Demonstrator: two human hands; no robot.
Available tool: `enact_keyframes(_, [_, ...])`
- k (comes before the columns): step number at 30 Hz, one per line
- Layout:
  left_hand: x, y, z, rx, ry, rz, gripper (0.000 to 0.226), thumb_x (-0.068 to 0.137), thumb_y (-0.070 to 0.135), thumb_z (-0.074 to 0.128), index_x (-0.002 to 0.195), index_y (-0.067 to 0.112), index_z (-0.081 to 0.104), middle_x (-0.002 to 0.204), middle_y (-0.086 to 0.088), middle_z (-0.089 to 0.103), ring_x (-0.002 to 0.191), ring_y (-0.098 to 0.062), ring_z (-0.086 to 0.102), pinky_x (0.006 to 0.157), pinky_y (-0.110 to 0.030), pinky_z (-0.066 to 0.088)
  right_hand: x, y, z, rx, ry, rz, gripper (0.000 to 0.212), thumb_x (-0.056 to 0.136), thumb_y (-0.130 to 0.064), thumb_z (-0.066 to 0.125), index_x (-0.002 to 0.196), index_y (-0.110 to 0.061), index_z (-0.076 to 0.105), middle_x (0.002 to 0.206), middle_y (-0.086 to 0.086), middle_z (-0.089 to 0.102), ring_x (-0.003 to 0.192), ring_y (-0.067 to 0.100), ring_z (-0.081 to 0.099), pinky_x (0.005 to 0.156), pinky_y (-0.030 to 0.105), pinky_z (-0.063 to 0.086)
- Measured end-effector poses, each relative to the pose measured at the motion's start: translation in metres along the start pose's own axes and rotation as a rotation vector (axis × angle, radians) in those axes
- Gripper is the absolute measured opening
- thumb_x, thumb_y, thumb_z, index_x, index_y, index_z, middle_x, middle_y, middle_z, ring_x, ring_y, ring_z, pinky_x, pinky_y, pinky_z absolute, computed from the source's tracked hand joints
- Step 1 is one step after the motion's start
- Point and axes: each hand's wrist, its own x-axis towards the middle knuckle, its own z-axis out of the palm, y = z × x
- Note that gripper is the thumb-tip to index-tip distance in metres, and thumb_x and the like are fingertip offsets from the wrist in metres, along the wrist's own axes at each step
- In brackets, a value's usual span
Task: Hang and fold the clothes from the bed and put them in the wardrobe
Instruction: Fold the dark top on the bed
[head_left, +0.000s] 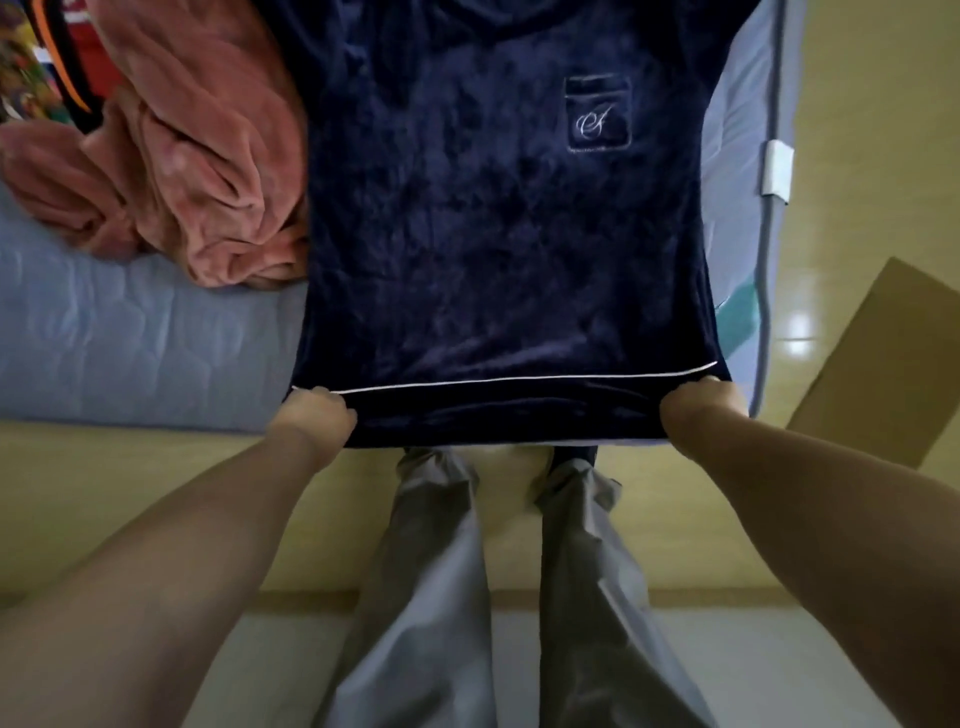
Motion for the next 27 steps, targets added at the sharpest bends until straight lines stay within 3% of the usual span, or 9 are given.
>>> enact_keyframes(5, [0.026, 0.009, -0.002, -0.032, -0.181, -0.009, 0.046, 0.095, 0.02, 0.056, 0.14, 0.015, 0.045, 0.14, -0.01, 0.048, 0.127, -0.026, 0.051, 0.098, -0.04, 0.047, 0.028, -0.014, 0.012, -0.036, -0.031, -0.027, 0.051, 0.091, -0.02, 0.058, 0.14, -0.018, 0.045, 0.138, 0.006, 0.052, 0.127, 0.027, 0.049, 0.099, 0.039, 0.046])
enact_keyframes(8, [0.024, 0.009, -0.025, -0.09, -0.349, 0.005, 0.038, 0.102, 0.02, 0.05, 0.139, 0.014, 0.051, 0.143, -0.008, 0.05, 0.131, -0.026, 0.049, 0.104, -0.042, 0.044, 0.028, -0.013, -0.001, -0.019, -0.069, -0.062, 0.048, 0.089, -0.019, 0.061, 0.137, -0.021, 0.053, 0.137, 0.004, 0.056, 0.126, 0.027, 0.053, 0.1, 0.041, 0.046])
enact_keyframes(10, [0.015, 0.006, -0.05, -0.21, -0.34, 0.004, 0.035, 0.101, 0.017, 0.051, 0.135, 0.014, 0.056, 0.137, -0.006, 0.055, 0.126, -0.027, 0.053, 0.098, -0.041, 0.047, 0.021, -0.006, -0.02, 0.006, -0.02, -0.11, 0.04, 0.091, -0.016, 0.058, 0.13, -0.022, 0.059, 0.132, 0.004, 0.061, 0.121, 0.029, 0.057, 0.092, 0.04, 0.045])
enact_keyframes(13, [-0.006, -0.005, -0.089, -0.426, -0.194, 0.0, 0.03, 0.097, 0.014, 0.052, 0.126, 0.014, 0.06, 0.123, -0.006, 0.061, 0.109, -0.026, 0.061, 0.088, -0.037, 0.053, 0.006, 0.016, -0.063, 0.114, 0.105, -0.159, 0.033, 0.091, -0.01, 0.053, 0.122, -0.022, 0.06, 0.121, 0.005, 0.064, 0.108, 0.03, 0.061, 0.077, 0.04, 0.04])
enact_keyframes(18, [-0.044, -0.031, -0.163, -0.676, 0.081, -0.037, 0.01, 0.1, 0.018, 0.047, 0.104, 0.014, 0.055, 0.091, -0.002, 0.054, 0.085, -0.025, 0.058, 0.07, -0.036, 0.048, -0.027, 0.074, -0.142, 0.133, 0.228, -0.154, 0.035, 0.088, -0.007, 0.051, 0.121, -0.018, 0.06, 0.12, 0.006, 0.064, 0.104, 0.031, 0.064, 0.072, 0.039, 0.041])
enact_keyframes(20, [-0.053, -0.039, -0.193, -0.779, 0.166, -0.056, 0.015, 0.101, 0.024, 0.049, 0.089, 0.016, 0.051, 0.081, -0.001, 0.053, 0.076, -0.023, 0.057, 0.064, -0.035, 0.045, -0.034, 0.1, -0.17, 0.189, 0.248, -0.121, 0.036, 0.088, -0.007, 0.05, 0.121, -0.015, 0.061, 0.12, 0.008, 0.064, 0.101, 0.033, 0.063, 0.072, 0.039, 0.045])
enact_keyframes(22, [-0.059, -0.046, -0.224, -0.911, 0.234, -0.044, 0.021, 0.101, 0.028, 0.05, 0.084, 0.016, 0.054, 0.08, -0.002, 0.058, 0.073, -0.024, 0.06, 0.064, -0.036, 0.051, -0.036, 0.123, -0.197, 0.322, 0.23, -0.069, 0.035, 0.091, -0.006, 0.048, 0.123, -0.01, 0.061, 0.125, 0.013, 0.063, 0.109, 0.035, 0.063, 0.082, 0.04, 0.051])
enact_keyframes(24, [-0.062, -0.052, -0.254, -1.012, 0.321, -0.028, 0.02, 0.101, 0.031, 0.05, 0.091, 0.017, 0.06, 0.086, -0.002, 0.066, 0.077, -0.025, 0.066, 0.072, -0.041, 0.058, -0.03, 0.14, -0.221, 0.487, 0.209, -0.025, 0.029, 0.096, -0.006, 0.045, 0.118, -0.005, 0.064, 0.13, 0.017, 0.061, 0.115, 0.036, 0.061, 0.093, 0.039, 0.052])
enact_keyframes(27, [-0.06, -0.058, -0.285, -1.05, 0.465, -0.01, 0.017, 0.101, 0.032, 0.049, 0.096, 0.02, 0.06, 0.09, 0.001, 0.067, 0.08, -0.021, 0.065, 0.075, -0.044, 0.059, -0.011, 0.162, -0.252, 0.785, 0.222, 0.035, 0.014, 0.097, -0.009, 0.051, 0.104, -0.005, 0.063, 0.127, 0.02, 0.063, 0.106, 0.035, 0.063, 0.083, 0.039, 0.05])
